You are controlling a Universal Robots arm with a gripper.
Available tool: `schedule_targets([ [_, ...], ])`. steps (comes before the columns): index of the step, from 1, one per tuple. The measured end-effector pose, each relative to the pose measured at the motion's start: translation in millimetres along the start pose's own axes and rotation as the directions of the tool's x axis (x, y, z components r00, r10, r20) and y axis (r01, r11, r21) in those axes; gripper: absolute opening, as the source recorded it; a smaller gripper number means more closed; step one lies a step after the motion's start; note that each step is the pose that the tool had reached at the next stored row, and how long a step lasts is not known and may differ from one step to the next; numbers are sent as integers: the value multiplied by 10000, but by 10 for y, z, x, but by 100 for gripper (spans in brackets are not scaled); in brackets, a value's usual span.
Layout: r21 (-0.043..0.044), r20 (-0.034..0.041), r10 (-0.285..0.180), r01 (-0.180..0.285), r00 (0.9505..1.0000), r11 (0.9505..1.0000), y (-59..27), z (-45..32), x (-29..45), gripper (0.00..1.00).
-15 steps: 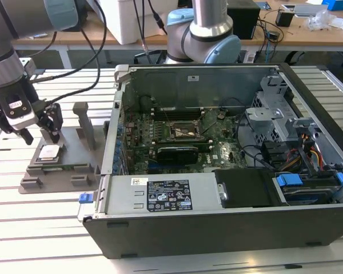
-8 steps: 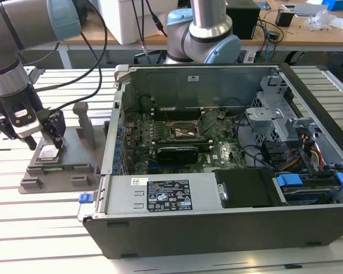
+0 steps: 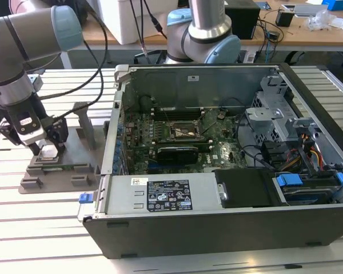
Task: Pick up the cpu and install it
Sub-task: 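Pick up the cpu and move it towards the insertion slot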
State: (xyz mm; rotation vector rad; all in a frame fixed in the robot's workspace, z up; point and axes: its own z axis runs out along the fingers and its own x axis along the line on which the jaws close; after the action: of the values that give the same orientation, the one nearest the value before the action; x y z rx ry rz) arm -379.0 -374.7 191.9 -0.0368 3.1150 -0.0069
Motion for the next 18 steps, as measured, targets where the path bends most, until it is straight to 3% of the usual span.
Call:
schedule_targets([
  [2, 81, -2, 0, 0, 10000, 10000, 1, 8, 1, 66],
  [13, 86, -2, -3, 3, 10000, 10000, 1, 43, -1, 65],
  [14, 87, -3, -3, 3, 10000, 10000, 1, 42, -1, 55],
  [18, 87, -2, -4, 4, 10000, 10000, 1, 43, -1, 55],
])
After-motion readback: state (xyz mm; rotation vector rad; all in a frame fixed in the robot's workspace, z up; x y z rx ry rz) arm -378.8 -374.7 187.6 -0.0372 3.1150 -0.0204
